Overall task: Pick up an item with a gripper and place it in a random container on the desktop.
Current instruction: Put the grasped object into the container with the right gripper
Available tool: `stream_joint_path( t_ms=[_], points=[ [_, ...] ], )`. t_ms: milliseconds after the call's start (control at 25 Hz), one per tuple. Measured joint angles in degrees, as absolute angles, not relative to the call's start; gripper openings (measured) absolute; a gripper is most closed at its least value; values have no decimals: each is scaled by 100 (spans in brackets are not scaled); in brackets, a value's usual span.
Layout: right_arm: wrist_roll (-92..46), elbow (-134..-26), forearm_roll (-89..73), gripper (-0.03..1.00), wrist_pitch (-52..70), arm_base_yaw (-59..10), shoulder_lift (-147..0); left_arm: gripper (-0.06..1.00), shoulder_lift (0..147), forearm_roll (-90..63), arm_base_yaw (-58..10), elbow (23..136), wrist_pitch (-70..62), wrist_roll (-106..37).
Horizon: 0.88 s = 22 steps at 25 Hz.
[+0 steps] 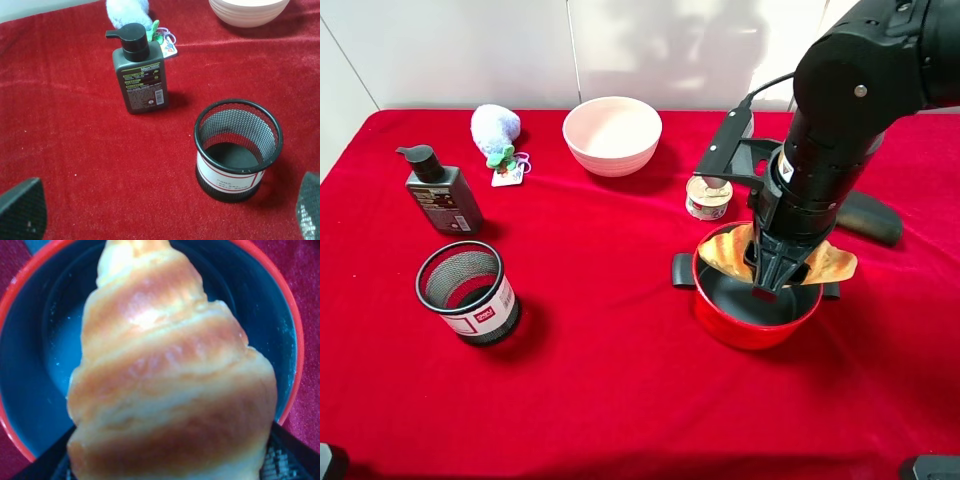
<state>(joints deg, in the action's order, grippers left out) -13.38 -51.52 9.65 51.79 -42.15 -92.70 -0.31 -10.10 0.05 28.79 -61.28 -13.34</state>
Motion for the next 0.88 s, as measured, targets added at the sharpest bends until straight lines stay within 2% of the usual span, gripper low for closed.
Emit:
stream_joint_path(
  t_ms=[880],
  points=[
    [-1304,-5152,659,48,5273,-4215,-9270,99,-31,-1010,5,2879,-6128,-1334]
  ],
)
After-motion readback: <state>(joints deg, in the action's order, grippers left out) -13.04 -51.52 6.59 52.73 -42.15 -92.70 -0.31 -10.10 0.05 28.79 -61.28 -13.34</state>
